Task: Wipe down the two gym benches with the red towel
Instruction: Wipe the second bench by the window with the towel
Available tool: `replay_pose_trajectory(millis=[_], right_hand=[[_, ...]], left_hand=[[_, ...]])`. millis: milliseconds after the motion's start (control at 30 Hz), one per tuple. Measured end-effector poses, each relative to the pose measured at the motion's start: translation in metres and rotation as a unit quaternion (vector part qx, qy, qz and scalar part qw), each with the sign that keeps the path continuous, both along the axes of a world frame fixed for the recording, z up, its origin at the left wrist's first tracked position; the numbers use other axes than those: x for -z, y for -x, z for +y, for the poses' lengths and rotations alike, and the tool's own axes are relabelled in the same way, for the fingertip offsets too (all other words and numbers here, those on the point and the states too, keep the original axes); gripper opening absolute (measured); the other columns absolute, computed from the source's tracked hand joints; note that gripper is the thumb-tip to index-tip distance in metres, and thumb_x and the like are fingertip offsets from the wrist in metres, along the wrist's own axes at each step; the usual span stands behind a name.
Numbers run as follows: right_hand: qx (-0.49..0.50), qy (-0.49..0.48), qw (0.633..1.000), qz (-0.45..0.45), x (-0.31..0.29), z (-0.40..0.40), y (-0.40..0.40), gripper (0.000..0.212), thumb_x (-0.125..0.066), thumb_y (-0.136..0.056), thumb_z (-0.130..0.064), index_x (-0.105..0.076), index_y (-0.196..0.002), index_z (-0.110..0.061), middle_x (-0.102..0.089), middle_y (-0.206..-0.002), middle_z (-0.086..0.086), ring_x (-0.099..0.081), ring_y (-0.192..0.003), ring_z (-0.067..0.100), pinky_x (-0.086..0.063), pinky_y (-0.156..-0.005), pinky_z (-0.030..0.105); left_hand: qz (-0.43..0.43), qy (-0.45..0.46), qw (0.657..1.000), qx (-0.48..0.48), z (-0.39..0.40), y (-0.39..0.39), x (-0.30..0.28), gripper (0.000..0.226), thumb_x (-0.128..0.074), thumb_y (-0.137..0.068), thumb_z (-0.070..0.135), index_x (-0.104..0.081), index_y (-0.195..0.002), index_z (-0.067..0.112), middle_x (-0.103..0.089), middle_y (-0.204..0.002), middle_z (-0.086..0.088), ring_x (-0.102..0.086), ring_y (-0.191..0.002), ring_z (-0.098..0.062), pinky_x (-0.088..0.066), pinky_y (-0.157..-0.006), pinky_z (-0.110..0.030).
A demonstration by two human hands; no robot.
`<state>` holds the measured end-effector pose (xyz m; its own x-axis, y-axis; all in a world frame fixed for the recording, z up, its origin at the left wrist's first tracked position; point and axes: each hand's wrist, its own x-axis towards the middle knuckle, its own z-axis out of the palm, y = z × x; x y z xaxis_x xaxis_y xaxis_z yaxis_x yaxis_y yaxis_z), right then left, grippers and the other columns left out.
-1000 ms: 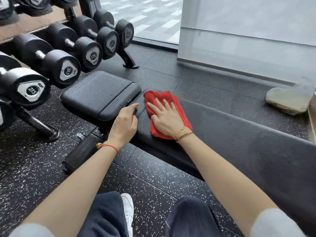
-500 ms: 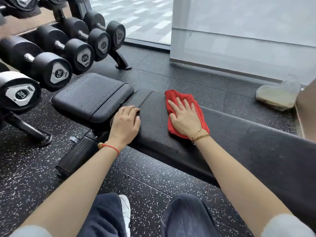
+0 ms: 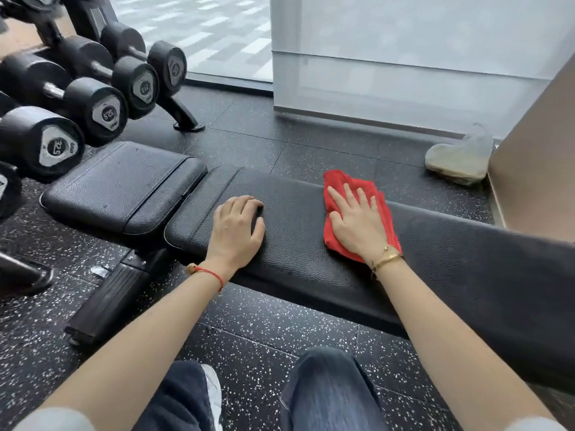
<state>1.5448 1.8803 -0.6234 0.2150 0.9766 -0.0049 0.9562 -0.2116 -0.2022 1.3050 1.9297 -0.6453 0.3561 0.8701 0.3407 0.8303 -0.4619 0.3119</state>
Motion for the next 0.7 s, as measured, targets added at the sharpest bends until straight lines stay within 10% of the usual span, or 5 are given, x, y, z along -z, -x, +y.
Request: replay_pose_trajectory(millis=[300,700], right_hand=[[-0.163,-0.047,0.985,0.012,0.008,-0.068,0.047,0.06,-0.037,-0.095,-0.035,-0.019,-0.152,-0.04,-0.013,-0.163,-0.006,-0.008,-0.151,0.021,-0.001,-0.123,0.042],[-0.002,-0.033,0.999,-0.015,0.009,-0.019,0.051,0.059,-0.033,-0.099,-0.038,-0.015,-0.155,-0.031,-0.008,-0.164,0.006,-0.006,-0.15,0.029,0.002,-0.121,0.048]], left_hand=[[-0.002,-0.012,1.0,0.004,0.001,0.0,0.003,0.041,-0.041,-0.088,0.034,-0.061,-0.119,0.016,-0.06,-0.128,-0.004,-0.05,-0.125,-0.026,-0.036,-0.108,-0.045],[-0.004,-0.005,1.0,-0.005,-0.001,-0.003,0.002,0.045,-0.034,-0.089,0.032,-0.061,-0.12,0.014,-0.06,-0.129,-0.006,-0.049,-0.125,-0.026,-0.035,-0.109,-0.047]])
